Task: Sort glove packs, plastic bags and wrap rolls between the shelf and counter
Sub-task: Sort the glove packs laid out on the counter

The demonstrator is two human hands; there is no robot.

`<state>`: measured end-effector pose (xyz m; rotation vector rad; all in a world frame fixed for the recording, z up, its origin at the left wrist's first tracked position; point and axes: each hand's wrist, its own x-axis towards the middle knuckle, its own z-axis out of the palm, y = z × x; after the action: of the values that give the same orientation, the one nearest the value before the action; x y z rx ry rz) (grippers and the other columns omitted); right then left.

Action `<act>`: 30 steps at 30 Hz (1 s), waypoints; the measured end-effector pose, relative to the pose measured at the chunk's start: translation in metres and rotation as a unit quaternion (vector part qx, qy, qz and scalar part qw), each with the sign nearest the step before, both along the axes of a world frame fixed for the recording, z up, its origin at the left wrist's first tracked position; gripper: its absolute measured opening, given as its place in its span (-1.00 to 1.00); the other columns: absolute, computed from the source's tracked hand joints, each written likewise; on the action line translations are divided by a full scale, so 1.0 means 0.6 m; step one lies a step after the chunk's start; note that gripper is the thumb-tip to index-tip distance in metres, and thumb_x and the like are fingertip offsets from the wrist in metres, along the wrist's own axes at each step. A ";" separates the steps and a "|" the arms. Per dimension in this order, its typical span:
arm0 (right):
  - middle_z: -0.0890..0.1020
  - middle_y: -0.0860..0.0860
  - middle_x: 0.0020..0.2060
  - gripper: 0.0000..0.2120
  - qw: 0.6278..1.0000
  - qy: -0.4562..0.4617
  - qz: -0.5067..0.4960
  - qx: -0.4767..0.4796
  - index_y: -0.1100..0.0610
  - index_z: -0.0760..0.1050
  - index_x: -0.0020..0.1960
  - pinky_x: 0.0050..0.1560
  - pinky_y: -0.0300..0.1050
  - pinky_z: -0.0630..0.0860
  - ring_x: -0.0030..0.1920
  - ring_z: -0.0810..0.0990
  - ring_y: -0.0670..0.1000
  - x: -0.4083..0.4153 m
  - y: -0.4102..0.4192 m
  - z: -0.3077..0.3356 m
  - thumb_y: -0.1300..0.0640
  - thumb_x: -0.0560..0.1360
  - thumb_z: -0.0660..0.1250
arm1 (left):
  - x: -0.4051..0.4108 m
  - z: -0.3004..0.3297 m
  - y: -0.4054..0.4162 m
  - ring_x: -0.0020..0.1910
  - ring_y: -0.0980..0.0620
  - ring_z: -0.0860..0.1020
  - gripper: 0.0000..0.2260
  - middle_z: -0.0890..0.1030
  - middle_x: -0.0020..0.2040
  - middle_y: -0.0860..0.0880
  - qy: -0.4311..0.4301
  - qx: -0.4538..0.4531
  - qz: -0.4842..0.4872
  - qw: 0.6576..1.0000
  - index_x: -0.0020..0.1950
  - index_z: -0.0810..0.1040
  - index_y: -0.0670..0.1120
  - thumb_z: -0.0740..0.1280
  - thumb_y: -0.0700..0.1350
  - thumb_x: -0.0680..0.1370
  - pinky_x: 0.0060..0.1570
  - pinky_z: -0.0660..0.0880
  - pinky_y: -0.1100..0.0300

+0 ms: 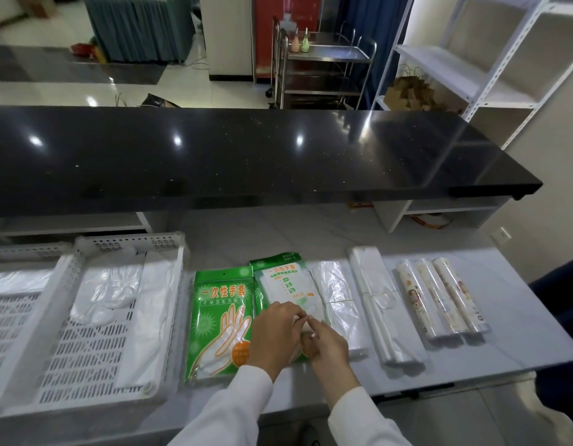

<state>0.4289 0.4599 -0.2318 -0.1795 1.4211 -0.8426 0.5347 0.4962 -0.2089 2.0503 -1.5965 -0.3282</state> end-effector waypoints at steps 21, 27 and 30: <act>0.67 0.32 0.13 -0.71 0.999 -0.025 -0.029 -0.027 0.32 0.51 0.33 -0.14 -0.01 0.65 -0.11 0.67 0.19 0.056 -0.010 0.000 0.37 0.61 0.35 | 0.010 0.018 -0.005 -0.06 0.17 0.58 -0.92 0.71 -0.06 0.17 0.044 -0.007 0.064 0.997 -0.03 0.73 0.09 0.45 0.04 0.56 -0.05 0.40 0.31; 0.67 0.38 0.14 -0.64 1.000 0.009 -0.013 -0.026 0.40 0.52 0.32 -0.16 -0.05 0.58 -0.04 0.66 0.21 0.065 -0.018 0.002 0.41 0.53 0.40 | 0.007 0.022 -0.008 -0.06 0.19 0.57 -0.95 0.70 -0.06 0.18 0.060 0.001 0.076 0.995 -0.04 0.72 0.10 0.46 0.02 0.57 -0.05 0.36 0.34; 0.66 0.40 0.14 -0.66 0.999 -0.004 -0.018 -0.026 0.45 0.51 0.31 -0.16 -0.04 0.59 -0.02 0.66 0.22 0.067 -0.028 0.001 0.46 0.54 0.36 | 0.010 0.022 -0.010 -0.06 0.18 0.57 -0.95 0.70 -0.07 0.19 0.056 0.000 0.084 0.995 -0.03 0.71 0.10 0.46 0.03 0.57 -0.03 0.40 0.30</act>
<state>0.4691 0.4433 -0.2314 -0.1900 1.3994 -0.9097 0.5407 0.4901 -0.1959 2.1095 -1.3475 -0.3747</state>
